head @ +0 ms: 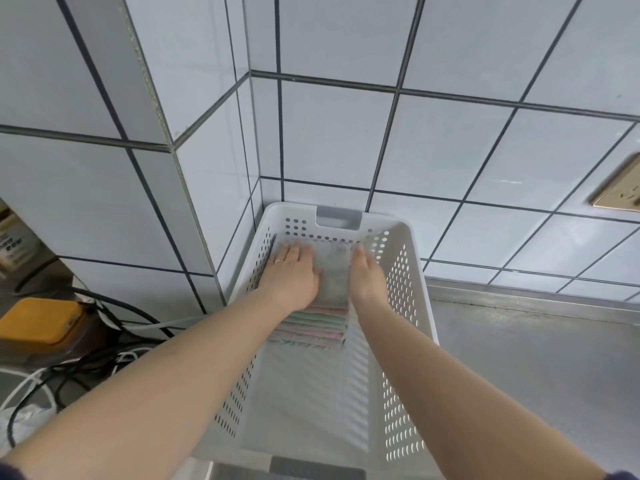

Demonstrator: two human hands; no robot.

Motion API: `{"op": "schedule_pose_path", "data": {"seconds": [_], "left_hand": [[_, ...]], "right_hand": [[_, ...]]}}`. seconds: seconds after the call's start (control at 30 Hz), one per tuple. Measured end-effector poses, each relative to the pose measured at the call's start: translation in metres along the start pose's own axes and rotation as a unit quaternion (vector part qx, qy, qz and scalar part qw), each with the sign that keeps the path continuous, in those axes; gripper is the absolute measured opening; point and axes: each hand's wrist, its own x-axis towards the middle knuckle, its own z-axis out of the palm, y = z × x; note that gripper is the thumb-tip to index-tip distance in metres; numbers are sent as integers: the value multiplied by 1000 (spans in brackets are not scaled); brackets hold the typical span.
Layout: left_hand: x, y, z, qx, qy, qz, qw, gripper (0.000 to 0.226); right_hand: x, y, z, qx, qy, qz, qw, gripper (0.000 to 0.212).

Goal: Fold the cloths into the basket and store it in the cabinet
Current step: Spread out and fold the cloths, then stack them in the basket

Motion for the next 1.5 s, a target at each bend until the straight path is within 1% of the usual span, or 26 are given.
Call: {"op": "schedule_pose_path", "data": {"seconds": [0.03,0.07,0.13,0.2,0.27,0.3,0.37,0.4,0.47,0.5,0.53,0.57,0.63,0.73,0.77,0.83,0.9,0.93,0.97,1.0,1.13,1.23,1.33,1.43,1.5], "left_hand": [[-4,1,-9,-20,7,14,1000,58],[-11,0,-19,-36,10,28,999,57],[-33,-4,-35,-48,6,56,997,50],[-65,-11,-44,-40,2,87,995,40],[-100,-17,-41,3,21,124,992,31],[-117,-20,-36,34,36,135,990,32],[-142,-24,-27,92,47,118,988,43],[-150,-25,-23,104,52,102,988,46],[-162,-26,-22,122,77,102,984,44],[-166,-26,-23,131,99,110,980,42],[-167,-26,-22,126,124,113,978,42],[-167,-28,-22,114,151,109,976,44],[-166,-27,-22,99,161,94,978,49],[-166,-26,-20,115,160,99,975,58],[-166,-26,-20,127,155,105,974,60],[-166,-28,-18,138,154,123,971,59],[-167,-28,-16,139,157,137,968,56],[-167,-29,-15,137,161,140,967,54],[-167,-29,-14,134,168,144,966,52],[-166,-29,-13,130,172,147,965,50],[-166,-29,-12,122,197,160,960,42],[-166,-30,-11,122,204,168,957,44],[-165,-31,-11,128,209,169,955,44],[-164,-32,-9,124,216,169,954,46],[-163,-34,-7,131,225,153,953,50]], "right_hand": [[-4,-9,-8,-3,31,-63,998,37],[-9,-16,-15,-8,31,-101,994,27],[-20,-24,-25,-44,-20,-140,989,20],[-33,-23,-30,-96,-83,-159,979,22],[-47,-17,-30,-151,-142,-162,965,23],[-52,-12,-28,-185,-176,-159,954,21],[-58,-4,-20,-256,-258,-156,918,18],[-58,1,-15,-299,-302,-163,891,20],[-55,9,0,-399,-371,-183,818,29],[-52,15,9,-436,-393,-182,789,33],[-49,21,17,-458,-408,-174,771,36],[-44,26,25,-473,-414,-165,760,39],[-37,37,37,-490,-404,-166,755,38],[-25,44,46,-478,-367,-199,773,21],[-22,44,48,-476,-362,-204,775,19],[-17,45,52,-474,-375,-207,769,22],[-16,46,55,-463,-375,-186,781,26],[-16,48,58,-465,-371,-184,782,24],[-17,50,60,-474,-373,-191,774,21],[-17,53,61,-487,-379,-194,763,22],[-13,70,60,-507,-415,-142,742,39],[-10,75,65,-494,-411,-141,753,46],[-12,69,68,-487,-412,-149,756,47],[-22,50,60,-478,-438,-157,745,50],[-32,29,52,-447,-455,-164,752,45]]}}
